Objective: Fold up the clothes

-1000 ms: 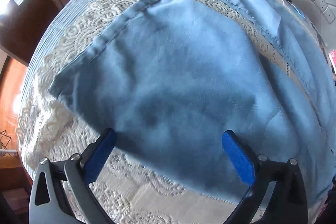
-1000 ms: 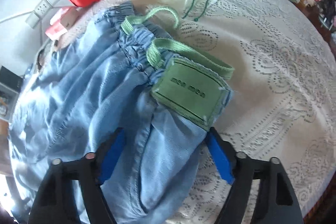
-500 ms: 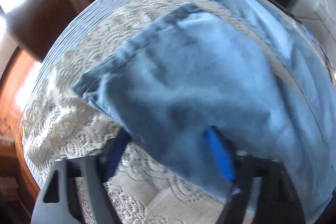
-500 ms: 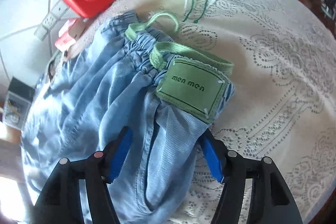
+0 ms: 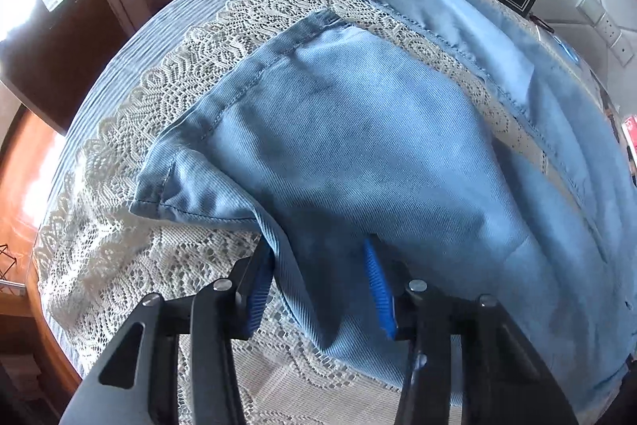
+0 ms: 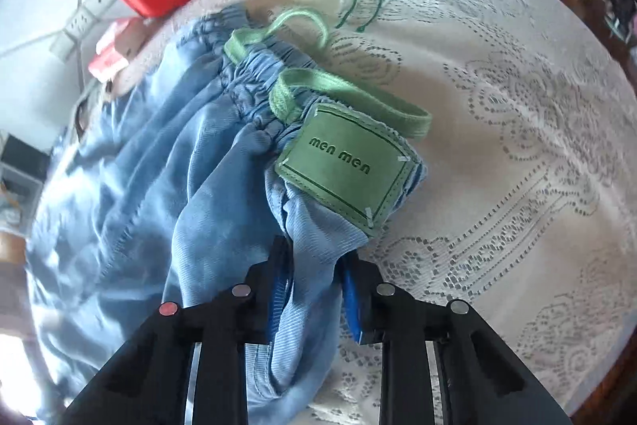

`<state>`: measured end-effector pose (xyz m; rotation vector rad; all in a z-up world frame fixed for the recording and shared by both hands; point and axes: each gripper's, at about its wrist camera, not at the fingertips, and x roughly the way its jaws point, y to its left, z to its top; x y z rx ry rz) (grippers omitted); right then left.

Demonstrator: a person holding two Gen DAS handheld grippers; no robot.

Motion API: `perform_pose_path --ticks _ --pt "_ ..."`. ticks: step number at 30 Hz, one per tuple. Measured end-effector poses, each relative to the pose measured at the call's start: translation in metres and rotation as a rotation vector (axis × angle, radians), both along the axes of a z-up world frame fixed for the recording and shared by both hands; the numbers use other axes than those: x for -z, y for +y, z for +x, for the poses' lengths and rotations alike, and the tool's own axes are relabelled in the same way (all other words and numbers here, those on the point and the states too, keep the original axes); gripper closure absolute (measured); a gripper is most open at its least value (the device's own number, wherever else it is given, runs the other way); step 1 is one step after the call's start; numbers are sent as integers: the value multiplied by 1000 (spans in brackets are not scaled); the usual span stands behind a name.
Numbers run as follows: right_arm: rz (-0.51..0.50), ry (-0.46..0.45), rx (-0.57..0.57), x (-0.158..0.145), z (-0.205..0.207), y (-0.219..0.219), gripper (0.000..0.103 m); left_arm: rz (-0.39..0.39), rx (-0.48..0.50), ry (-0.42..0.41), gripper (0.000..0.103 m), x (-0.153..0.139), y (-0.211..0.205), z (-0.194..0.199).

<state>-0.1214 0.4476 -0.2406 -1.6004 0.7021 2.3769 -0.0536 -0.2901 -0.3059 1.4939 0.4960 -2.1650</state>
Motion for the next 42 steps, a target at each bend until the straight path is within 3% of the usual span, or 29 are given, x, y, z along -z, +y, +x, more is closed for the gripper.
perform_pose_path --ticks 7,8,9,10,11,12,13,15,18,23,27,30,33,34,36,38,39,42 --pt "-49 25 6 1 6 6 67 2 5 4 57 -21 1 28" --pt "-31 16 -2 0 5 2 67 6 5 2 68 -22 1 29" --pt "1 0 -15 -1 0 -5 69 13 11 -1 81 -24 2 28" --pt "48 -26 -23 -2 -3 -10 78 34 18 -6 97 -27 3 26" --pt "77 -46 -28 -2 -6 -14 90 55 26 -10 97 -31 4 24" --pt "35 -41 -16 -2 -6 -12 98 72 36 10 97 -39 4 20" --pt "-46 -19 10 -3 -5 -6 98 82 44 29 97 -48 3 16" --pt "-102 23 51 -13 -3 2 98 102 55 68 97 -67 -1 5" --pt "-167 96 60 -39 -11 11 98 125 76 124 97 -96 -13 -24" --pt "-178 138 52 -75 -55 12 98 78 137 127 97 -124 -27 -104" --pt "-141 108 0 -82 -117 -5 98 -13 205 81 97 -129 -23 -180" --pt "-107 76 -21 -77 -164 -17 98 -57 290 21 96 -116 -13 -240" --pt "-98 48 -30 -65 -209 -26 92 -72 326 -44 82 -107 -12 -278" --pt "-98 40 -35 -62 -221 -28 87 -78 322 -55 73 -107 -14 -286" --pt "-90 38 -46 -62 -232 -31 81 -63 303 -2 52 -120 -24 -289" --pt "-79 53 -60 -67 -235 -32 79 -91 274 51 7 -136 -35 -287" --pt "-75 69 -66 -72 -232 -31 77 -121 263 61 0 -141 -39 -281" --pt "-75 114 -70 -83 -210 -24 72 -151 244 47 0 -144 -50 -264"
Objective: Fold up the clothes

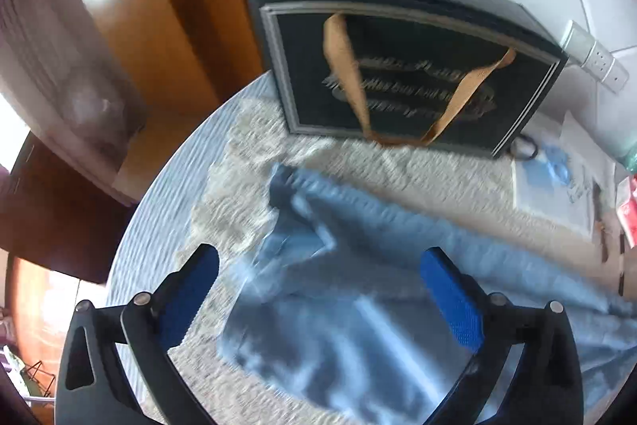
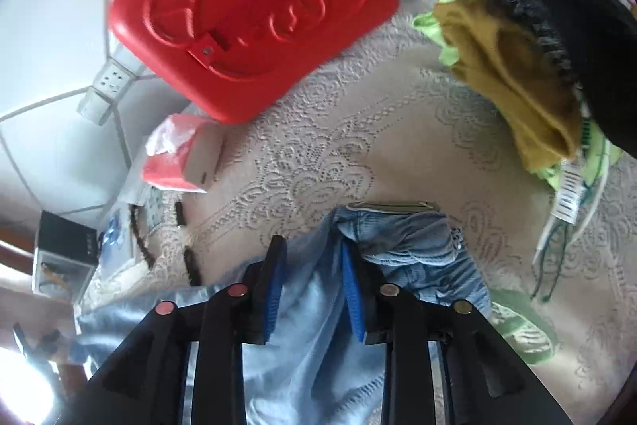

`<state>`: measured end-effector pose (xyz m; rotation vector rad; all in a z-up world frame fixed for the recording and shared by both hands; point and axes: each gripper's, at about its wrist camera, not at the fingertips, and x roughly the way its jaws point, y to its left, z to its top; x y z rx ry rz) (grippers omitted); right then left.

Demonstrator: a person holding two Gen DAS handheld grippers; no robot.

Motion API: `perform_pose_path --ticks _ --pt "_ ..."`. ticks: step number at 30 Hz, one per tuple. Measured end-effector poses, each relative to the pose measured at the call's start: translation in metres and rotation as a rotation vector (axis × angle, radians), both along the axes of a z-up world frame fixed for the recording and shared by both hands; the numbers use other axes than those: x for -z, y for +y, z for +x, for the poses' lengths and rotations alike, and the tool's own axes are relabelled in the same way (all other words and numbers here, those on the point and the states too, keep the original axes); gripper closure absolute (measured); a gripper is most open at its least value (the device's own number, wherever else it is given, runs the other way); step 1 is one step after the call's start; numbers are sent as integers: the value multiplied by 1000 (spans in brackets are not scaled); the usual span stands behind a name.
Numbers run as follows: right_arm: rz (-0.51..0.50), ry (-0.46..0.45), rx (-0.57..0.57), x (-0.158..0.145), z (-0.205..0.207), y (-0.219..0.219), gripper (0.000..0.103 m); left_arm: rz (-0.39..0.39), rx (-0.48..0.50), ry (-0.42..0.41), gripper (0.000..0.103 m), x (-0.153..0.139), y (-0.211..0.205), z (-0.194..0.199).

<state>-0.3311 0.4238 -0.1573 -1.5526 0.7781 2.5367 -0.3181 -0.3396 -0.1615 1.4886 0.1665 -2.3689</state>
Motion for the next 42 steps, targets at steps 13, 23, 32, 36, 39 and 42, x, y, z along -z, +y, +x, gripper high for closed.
perform_pose_path --ticks 13,23,32,36,39,42 --pt "22 -42 27 8 78 32 59 -34 -56 -101 0 62 -22 43" --pt "6 -140 100 43 43 31 38 -64 67 -142 8 91 5 -9" --pt "157 -172 153 44 65 46 77 -229 -9 -42 72 65 0 -50" --pt "94 -239 211 72 88 76 74 -123 -43 1 33 38 -19 -59" --pt "33 -191 236 67 100 81 60 -94 31 2 7 29 -11 -49" --pt "14 -148 222 58 113 80 59 -105 70 -15 7 31 0 -29"
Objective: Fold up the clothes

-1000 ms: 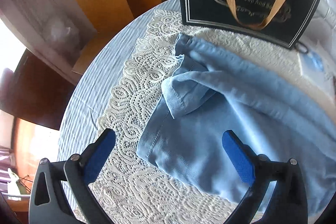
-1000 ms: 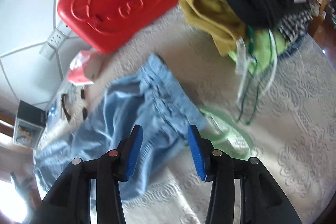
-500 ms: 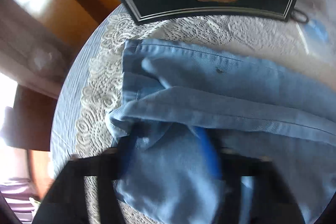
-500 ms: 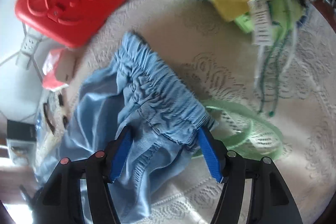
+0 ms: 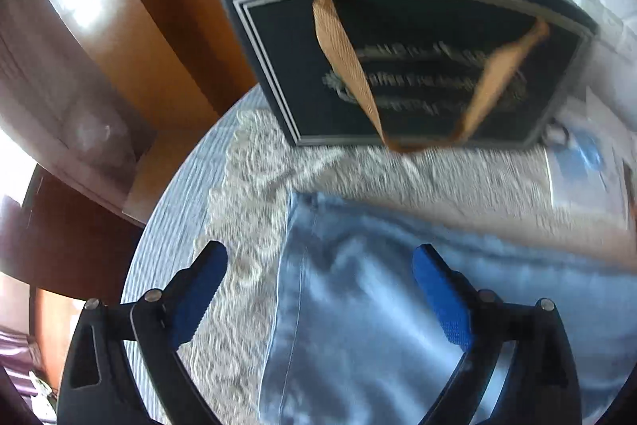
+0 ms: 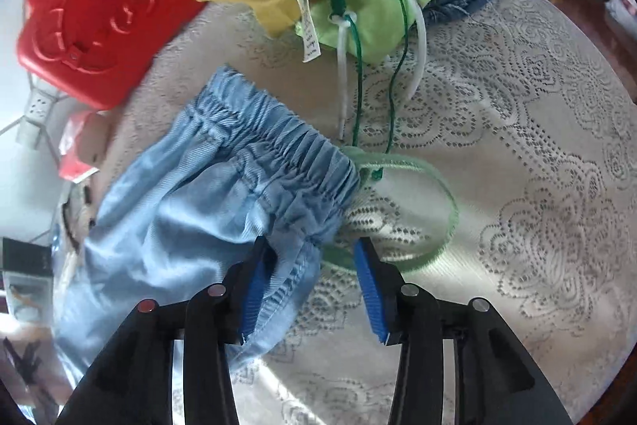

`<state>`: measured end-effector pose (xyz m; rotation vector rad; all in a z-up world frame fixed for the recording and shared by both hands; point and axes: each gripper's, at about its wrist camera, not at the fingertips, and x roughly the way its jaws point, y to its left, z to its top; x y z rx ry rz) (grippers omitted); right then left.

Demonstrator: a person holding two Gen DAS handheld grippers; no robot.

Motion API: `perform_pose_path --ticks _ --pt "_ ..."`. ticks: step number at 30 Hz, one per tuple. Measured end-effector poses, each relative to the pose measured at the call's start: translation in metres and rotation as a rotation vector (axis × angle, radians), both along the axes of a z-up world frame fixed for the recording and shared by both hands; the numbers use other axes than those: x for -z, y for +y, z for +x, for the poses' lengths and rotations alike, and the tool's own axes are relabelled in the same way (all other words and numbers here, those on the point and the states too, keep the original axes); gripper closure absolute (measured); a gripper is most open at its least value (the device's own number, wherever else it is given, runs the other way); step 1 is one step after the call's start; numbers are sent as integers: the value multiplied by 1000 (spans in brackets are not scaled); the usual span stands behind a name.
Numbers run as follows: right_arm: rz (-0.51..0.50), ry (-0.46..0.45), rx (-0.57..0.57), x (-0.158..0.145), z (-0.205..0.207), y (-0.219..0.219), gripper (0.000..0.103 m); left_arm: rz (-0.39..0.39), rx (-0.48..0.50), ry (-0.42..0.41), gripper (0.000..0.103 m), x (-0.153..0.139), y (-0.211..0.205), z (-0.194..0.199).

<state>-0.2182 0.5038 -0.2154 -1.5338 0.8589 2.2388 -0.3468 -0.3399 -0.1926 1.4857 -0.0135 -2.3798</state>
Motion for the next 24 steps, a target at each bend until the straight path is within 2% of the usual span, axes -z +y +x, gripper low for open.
perform_pose_path --ticks 3,6,8,10,15,16,18,20,22,23,24 --pt "-35 46 13 -7 15 4 52 88 -31 -25 7 12 1 37" --pt "-67 70 44 -10 27 9 50 195 -97 -44 7 31 -4 73" --pt "-93 87 71 -10 33 13 48 264 -159 -34 0 45 -4 100" --pt "-116 95 90 -8 37 15 47 311 -192 -23 0 59 -2 116" --pt "-150 102 83 3 27 4 41 358 -240 -47 0 92 7 116" --pt "-157 104 75 5 24 0 39 301 -243 -30 0 93 11 110" --pt "-156 106 50 8 14 -8 35 236 -240 -35 0 97 17 93" --pt "-148 110 34 14 1 -17 35 232 -287 -8 0 98 12 79" --pt "-121 111 27 20 -11 -26 34 264 -376 -11 0 96 5 67" --pt "-99 120 30 20 -13 -30 31 291 -368 -6 3 95 5 62" --pt "-70 128 28 20 -14 -34 31 300 -343 8 11 91 11 60"
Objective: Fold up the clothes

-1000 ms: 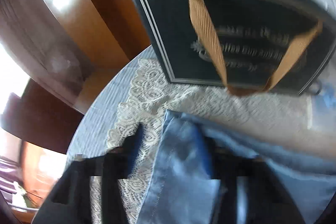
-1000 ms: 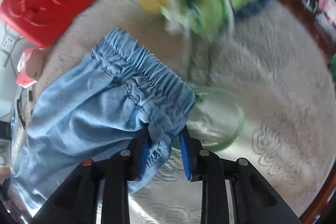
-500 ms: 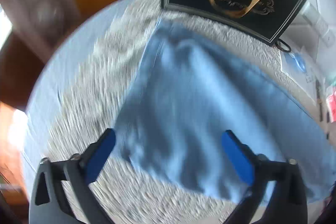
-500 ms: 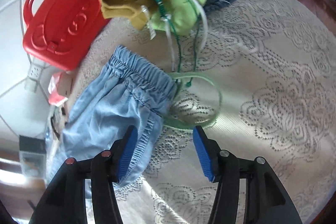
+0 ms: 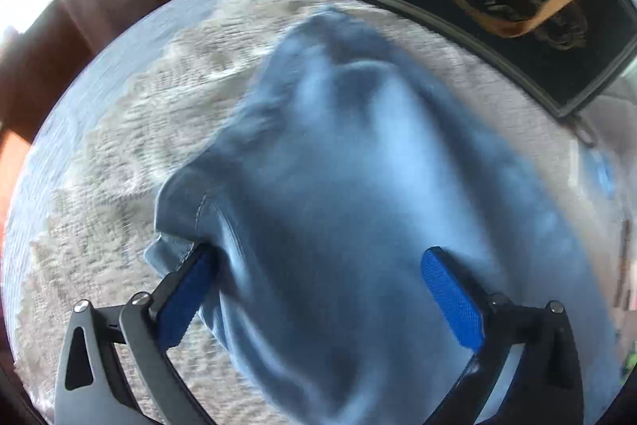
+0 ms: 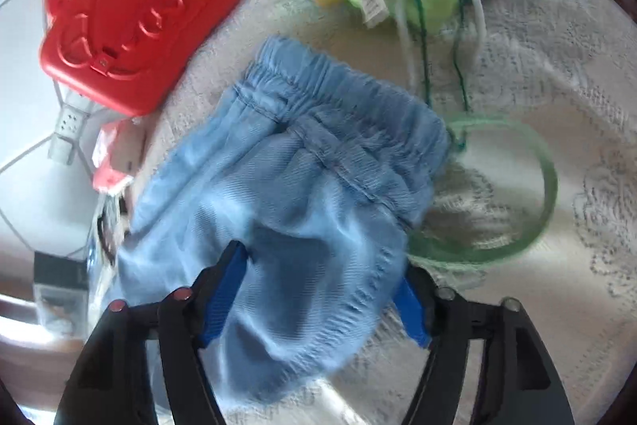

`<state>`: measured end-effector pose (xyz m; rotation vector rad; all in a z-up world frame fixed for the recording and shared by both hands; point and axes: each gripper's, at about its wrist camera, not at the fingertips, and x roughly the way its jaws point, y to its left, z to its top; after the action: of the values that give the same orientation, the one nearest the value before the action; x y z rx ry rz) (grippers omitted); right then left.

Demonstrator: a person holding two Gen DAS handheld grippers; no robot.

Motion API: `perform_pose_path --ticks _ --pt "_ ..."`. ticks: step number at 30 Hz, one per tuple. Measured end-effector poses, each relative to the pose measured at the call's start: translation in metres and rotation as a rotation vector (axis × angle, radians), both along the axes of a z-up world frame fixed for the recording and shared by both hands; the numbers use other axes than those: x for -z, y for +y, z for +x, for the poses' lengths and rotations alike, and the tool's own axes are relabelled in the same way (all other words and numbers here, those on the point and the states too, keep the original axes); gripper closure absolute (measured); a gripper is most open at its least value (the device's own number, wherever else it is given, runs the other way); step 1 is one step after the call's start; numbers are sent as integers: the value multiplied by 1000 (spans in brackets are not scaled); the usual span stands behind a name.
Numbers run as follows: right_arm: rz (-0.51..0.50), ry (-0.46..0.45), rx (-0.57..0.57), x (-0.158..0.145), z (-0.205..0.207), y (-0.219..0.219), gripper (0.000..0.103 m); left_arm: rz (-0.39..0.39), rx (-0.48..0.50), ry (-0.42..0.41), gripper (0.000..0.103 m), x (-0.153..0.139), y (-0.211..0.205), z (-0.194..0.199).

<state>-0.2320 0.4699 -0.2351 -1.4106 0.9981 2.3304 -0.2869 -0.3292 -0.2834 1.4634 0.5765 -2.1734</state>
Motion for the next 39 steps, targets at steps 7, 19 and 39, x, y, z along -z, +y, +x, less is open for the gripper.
perform_pose_path --ticks 7,19,39 --pt "188 29 -7 4 4 -22 50 -67 129 66 36 -6 26 -10" --pt "148 -10 -12 -16 0 -15 89 -119 82 40 100 -49 30 37" --pt "52 -102 -10 -7 152 62 90 133 202 58 80 -62 62 207"
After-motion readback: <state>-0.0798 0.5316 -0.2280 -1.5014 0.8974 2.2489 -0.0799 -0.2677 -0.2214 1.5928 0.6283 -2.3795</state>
